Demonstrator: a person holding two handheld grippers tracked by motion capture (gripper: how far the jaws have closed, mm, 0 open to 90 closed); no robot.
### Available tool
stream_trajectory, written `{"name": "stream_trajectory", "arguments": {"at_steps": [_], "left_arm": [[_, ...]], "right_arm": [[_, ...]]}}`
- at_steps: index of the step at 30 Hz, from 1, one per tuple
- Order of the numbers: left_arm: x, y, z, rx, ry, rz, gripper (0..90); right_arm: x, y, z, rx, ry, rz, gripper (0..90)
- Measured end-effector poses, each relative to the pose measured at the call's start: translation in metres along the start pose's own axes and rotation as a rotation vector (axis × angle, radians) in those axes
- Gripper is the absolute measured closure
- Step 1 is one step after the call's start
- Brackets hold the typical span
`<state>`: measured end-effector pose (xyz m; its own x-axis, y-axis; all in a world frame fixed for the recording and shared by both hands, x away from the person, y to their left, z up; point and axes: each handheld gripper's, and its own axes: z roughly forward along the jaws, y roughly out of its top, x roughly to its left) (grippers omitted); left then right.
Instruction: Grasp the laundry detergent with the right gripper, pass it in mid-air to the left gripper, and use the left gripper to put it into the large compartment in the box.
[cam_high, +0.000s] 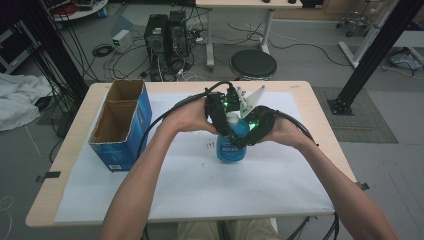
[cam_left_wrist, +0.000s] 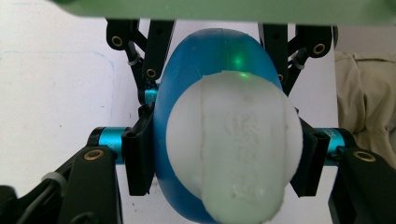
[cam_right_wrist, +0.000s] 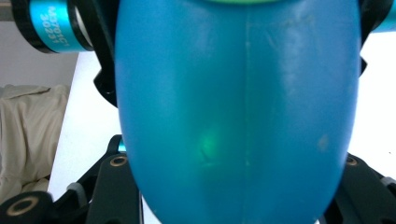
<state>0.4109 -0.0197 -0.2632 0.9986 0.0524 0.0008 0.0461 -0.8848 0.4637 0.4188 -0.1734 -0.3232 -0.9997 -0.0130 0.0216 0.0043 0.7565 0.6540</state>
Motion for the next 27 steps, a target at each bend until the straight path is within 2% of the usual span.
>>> {"name": "stream_trajectory", "arguments": {"at_steps": [13, 21, 23, 27], "left_arm": [[0.0003, -0.0008, -0.0063, -0.038, -0.003, -0.017, 38.3], [-0.0004, -0.0006, -0.0056, -0.042, -0.011, -0.034, 38.3], [0.0002, -0.0008, -0.0062, -0.033, -0.006, -0.023, 38.3], [-0.0005, -0.0022, -0.0067, -0.019, -0.008, -0.026, 38.3]], "right_arm": [[0.0005, 0.0004, -0.0033, -0.044, 0.003, 0.002, 44.3], [0.0024, 0.0007, -0.0041, -0.028, -0.003, -0.004, 43.1], [0.0034, 0.0009, -0.0046, -0.025, -0.003, -0.003, 42.0], [0.0034, 0.0004, -0.0065, -0.022, 0.001, -0.006, 39.9]]}}
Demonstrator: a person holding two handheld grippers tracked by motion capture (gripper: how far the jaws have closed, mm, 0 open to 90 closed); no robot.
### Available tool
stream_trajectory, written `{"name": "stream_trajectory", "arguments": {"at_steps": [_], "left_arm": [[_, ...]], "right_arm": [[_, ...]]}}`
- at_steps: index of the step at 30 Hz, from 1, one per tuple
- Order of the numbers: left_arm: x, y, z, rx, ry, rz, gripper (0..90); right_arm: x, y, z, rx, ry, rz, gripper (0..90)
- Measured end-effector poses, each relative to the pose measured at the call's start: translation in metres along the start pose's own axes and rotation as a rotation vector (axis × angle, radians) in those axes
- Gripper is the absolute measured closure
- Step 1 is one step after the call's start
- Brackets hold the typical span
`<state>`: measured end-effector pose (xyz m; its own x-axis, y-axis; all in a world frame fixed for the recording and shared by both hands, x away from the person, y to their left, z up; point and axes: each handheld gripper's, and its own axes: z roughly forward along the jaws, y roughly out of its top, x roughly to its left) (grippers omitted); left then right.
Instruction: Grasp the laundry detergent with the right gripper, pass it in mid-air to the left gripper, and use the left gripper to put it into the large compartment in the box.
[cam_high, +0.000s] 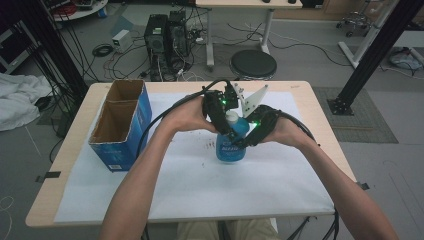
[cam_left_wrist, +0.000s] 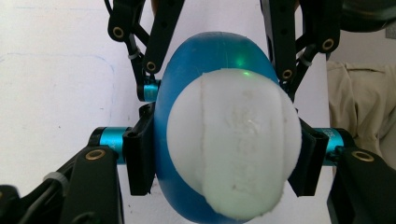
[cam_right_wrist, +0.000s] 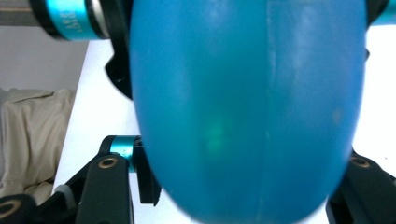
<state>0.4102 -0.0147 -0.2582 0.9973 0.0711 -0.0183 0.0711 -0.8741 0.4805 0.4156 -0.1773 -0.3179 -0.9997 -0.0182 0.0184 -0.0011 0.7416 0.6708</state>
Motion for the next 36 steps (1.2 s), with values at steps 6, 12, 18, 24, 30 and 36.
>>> {"name": "stream_trajectory", "arguments": {"at_steps": [6, 12, 18, 24, 30, 36], "left_arm": [[-0.002, -0.003, -0.004, 0.005, 0.007, -0.003, 38.3], [-0.003, -0.009, -0.015, 0.001, 0.022, -0.019, 38.3], [-0.004, -0.017, -0.034, 0.004, 0.037, -0.051, 38.3], [-0.003, -0.025, -0.053, 0.023, 0.072, -0.096, 38.2], [-0.001, -0.034, -0.082, 0.026, 0.118, -0.156, 38.3], [0.0, -0.045, -0.122, 0.016, 0.163, -0.222, 38.2]], "right_arm": [[-0.001, -0.002, -0.005, -0.002, -0.011, 0.009, 35.7], [0.0, -0.007, -0.01, 0.015, -0.022, 0.026, 33.3], [0.002, -0.014, -0.021, 0.034, -0.05, 0.05, 31.8], [0.003, -0.024, -0.034, 0.065, -0.086, 0.084, 30.7], [0.005, -0.032, -0.049, 0.103, -0.129, 0.117, 27.7], [0.009, -0.039, -0.055, 0.121, -0.146, 0.145, 24.2]]}}
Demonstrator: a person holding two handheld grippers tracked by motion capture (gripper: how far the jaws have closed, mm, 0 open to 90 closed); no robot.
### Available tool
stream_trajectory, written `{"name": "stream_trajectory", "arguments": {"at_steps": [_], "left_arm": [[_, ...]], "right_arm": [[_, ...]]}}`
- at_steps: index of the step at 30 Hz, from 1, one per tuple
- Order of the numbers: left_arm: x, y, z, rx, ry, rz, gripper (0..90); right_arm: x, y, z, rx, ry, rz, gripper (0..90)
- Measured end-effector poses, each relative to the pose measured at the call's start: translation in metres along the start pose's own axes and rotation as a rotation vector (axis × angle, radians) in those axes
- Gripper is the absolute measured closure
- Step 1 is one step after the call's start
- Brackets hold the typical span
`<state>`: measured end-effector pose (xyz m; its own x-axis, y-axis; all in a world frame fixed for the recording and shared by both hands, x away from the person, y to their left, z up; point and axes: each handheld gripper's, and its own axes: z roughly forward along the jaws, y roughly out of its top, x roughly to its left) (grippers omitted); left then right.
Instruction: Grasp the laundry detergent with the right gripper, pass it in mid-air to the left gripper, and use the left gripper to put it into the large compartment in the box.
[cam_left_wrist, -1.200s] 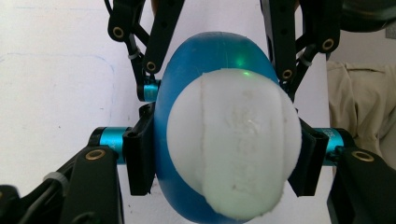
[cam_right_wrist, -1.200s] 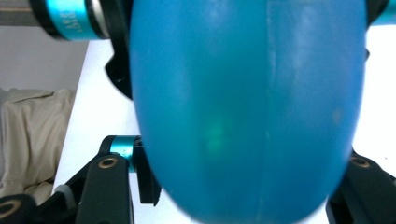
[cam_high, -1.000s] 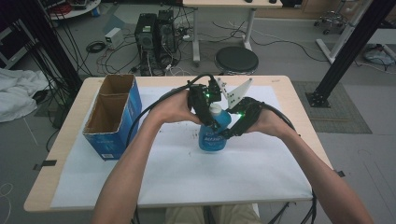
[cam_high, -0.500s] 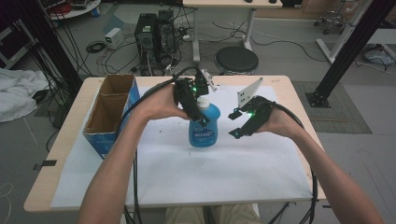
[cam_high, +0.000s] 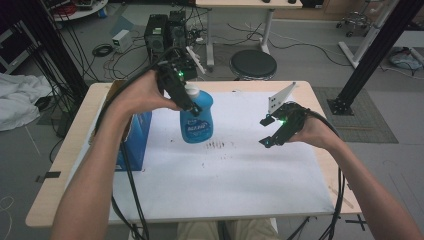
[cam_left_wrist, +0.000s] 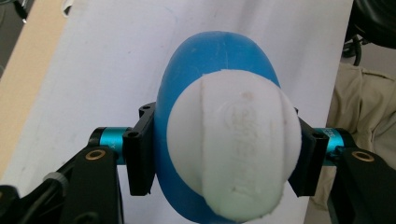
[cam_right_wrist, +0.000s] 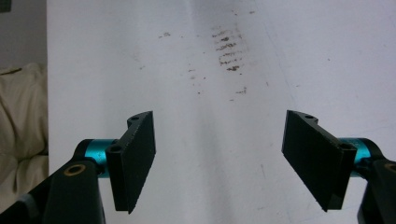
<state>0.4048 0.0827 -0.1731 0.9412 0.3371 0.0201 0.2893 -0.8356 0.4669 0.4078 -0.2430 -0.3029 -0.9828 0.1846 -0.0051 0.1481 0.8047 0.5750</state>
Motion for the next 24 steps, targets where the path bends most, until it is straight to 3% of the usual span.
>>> {"name": "stream_trajectory", "arguments": {"at_steps": [6, 9, 10, 11, 15, 21, 24], "left_arm": [[0.008, -0.004, -0.028, 0.012, 0.032, -0.035, 38.2], [0.018, -0.011, -0.05, 0.02, 0.066, -0.08, 38.2], [0.018, -0.011, -0.05, 0.02, 0.066, -0.08, 38.2], [0.025, -0.017, -0.063, 0.018, 0.089, -0.11, 38.2], [0.033, -0.027, -0.084, 0.03, 0.123, -0.161, 38.2], [0.041, -0.042, -0.106, 0.032, 0.165, -0.22, 38.2], [0.045, -0.058, -0.121, 0.035, 0.192, -0.254, 38.2]], "right_arm": [[0.0, -0.008, -0.002, 0.038, -0.035, 0.023, 22.9], [0.002, -0.011, -0.007, 0.045, -0.06, 0.031, 22.9], [0.002, -0.012, -0.009, 0.048, -0.067, 0.04, 22.6], [0.002, -0.013, -0.011, 0.049, -0.076, 0.043, 22.4], [0.004, -0.021, -0.019, 0.063, -0.109, 0.057, 21.9], [0.005, -0.03, -0.023, 0.082, -0.119, 0.079, 21.7], [0.006, -0.037, -0.023, 0.096, -0.127, 0.099, 21.7]]}}
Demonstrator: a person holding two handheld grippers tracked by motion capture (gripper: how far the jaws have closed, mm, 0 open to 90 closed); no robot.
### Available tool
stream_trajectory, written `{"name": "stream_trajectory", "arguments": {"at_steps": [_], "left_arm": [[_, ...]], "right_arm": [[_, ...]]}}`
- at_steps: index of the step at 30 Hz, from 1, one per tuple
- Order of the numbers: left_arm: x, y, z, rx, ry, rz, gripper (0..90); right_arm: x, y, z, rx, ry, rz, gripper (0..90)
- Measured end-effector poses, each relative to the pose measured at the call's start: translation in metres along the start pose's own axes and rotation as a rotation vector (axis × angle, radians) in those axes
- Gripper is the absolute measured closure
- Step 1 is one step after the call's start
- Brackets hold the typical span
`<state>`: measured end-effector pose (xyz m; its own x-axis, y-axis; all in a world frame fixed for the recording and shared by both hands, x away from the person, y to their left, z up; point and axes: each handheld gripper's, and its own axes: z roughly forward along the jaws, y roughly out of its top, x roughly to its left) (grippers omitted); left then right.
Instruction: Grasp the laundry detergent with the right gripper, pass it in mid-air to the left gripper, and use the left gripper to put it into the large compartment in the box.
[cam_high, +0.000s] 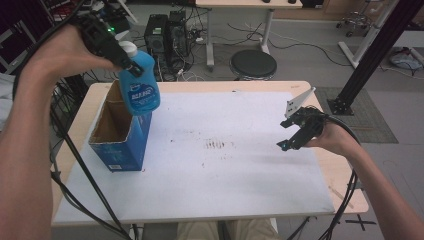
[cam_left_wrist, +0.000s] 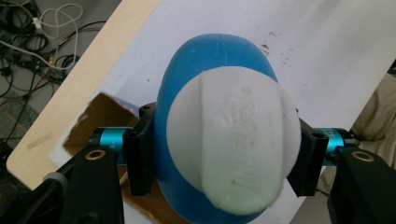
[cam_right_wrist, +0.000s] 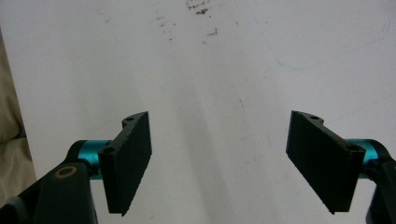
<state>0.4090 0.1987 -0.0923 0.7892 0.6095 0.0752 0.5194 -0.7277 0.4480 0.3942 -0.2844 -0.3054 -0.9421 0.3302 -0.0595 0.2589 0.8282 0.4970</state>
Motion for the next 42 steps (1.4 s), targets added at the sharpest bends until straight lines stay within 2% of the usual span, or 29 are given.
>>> {"name": "stream_trajectory", "arguments": {"at_steps": [5, 9, 16, 22, 26, 31, 37, 40, 42], "left_arm": [[0.009, -0.015, -0.011, -0.006, 0.021, -0.037, 38.2], [0.015, -0.029, -0.018, 0.011, 0.042, -0.063, 38.2], [0.02, -0.043, -0.013, 0.057, 0.055, -0.066, 38.3], [0.025, -0.051, -0.004, 0.066, 0.049, -0.064, 38.2], [0.028, -0.061, 0.009, 0.077, 0.028, -0.062, 38.3], [0.033, -0.068, 0.023, 0.104, 0.024, -0.061, 38.2], [0.038, -0.081, 0.055, 0.155, -0.009, -0.052, 38.2], [0.039, -0.085, 0.065, 0.177, -0.018, -0.037, 38.2], [0.04, -0.09, 0.078, 0.196, -0.027, -0.022, 38.2]], "right_arm": [[0.0, -0.004, 0.001, 0.025, -0.016, 0.013, 21.7], [0.001, -0.009, 0.002, 0.046, -0.033, 0.018, 21.7], [0.001, -0.016, 0.004, 0.048, -0.035, 0.026, 21.7], [0.002, -0.02, 0.004, 0.054, -0.043, 0.032, 21.7], [0.004, -0.026, 0.003, 0.059, -0.054, 0.038, 21.7], [0.004, -0.029, 0.003, 0.061, -0.058, 0.046, 21.7], [0.006, -0.031, 0.006, 0.068, -0.059, 0.048, 21.7], [0.007, -0.031, 0.009, 0.078, -0.056, 0.044, 21.7], [0.007, -0.031, 0.011, 0.08, -0.055, 0.043, 21.7]]}}
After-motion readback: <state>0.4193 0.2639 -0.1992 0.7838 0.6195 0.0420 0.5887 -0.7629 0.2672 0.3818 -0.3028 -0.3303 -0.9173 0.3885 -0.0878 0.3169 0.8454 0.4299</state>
